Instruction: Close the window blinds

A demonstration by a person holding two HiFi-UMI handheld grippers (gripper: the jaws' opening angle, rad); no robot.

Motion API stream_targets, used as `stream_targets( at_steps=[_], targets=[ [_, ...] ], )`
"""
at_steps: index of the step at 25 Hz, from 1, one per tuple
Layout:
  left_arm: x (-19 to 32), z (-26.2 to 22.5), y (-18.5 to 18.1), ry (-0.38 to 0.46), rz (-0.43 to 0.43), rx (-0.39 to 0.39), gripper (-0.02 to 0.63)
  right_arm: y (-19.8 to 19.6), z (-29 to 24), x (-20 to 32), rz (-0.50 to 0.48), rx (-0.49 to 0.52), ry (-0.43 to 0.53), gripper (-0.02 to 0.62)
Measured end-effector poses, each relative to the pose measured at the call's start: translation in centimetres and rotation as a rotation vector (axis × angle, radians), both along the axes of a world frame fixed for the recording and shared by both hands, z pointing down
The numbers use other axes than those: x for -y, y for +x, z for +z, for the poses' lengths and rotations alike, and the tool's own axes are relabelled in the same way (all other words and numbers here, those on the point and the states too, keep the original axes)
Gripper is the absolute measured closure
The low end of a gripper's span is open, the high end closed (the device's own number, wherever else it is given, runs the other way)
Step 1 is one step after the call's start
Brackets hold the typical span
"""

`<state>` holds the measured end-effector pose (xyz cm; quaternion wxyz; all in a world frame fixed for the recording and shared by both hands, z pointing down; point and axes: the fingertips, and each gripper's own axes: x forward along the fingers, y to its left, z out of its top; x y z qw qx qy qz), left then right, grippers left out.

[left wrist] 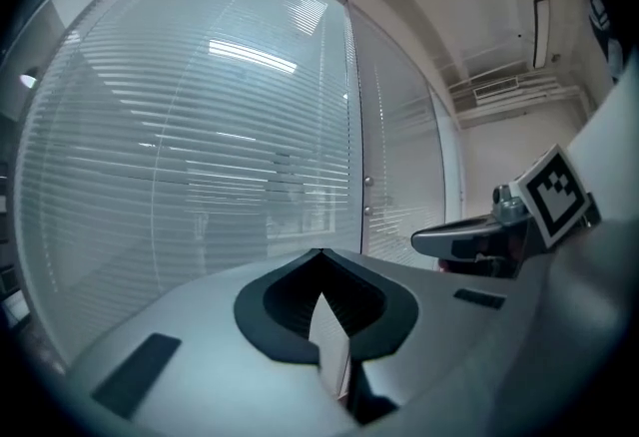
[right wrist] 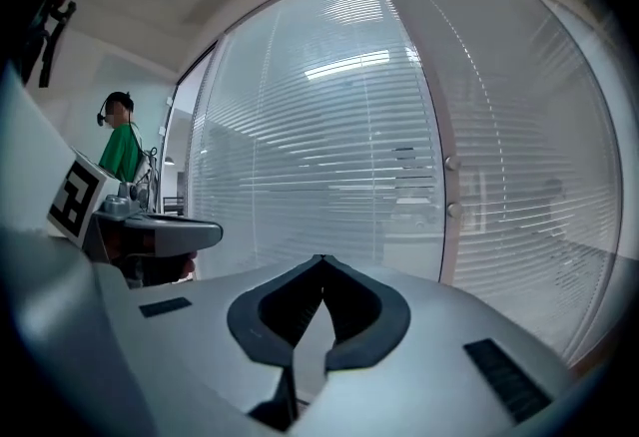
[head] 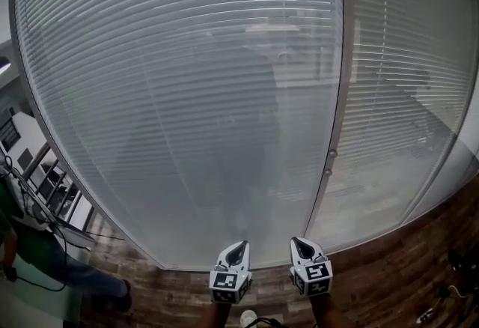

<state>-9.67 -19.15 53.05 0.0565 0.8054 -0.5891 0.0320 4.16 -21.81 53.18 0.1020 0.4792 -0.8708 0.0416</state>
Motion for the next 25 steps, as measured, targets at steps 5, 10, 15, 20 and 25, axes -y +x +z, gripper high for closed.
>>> stream_targets(
  at_steps=[5, 10, 15, 20, 25],
  targets=[
    [-3.5, -0.5, 1.6, 0.006, -0.030, 0.019, 0.611, 1.5, -0.1, -3.3, -0.030, 0.017, 0.004, 0.593],
    [-7.3, -0.6, 3.0, 0.018, -0.056, 0.023, 0.611, 2.5, -0.6, -7.0, -0.069, 0.028, 0.017, 0.592],
    [-10.8, -0.3, 3.2, 0.014, -0.094, 0.015, 0.611, 2.4, -1.1, -9.9, -0.095, 0.025, 0.042, 0.592],
    [-13.7, -0.8, 2.8, 0.040, -0.130, 0.012, 0.611, 2.2, -1.5, -12.4, -0.121, -0.021, 0.084, 0.593],
    [-15.3, -0.5, 0.7, 0.029, -0.190, -0.017, 0.611, 0.7, -2.2, -13.5, -0.157, -0.027, 0.102, 0.592]
  ],
)
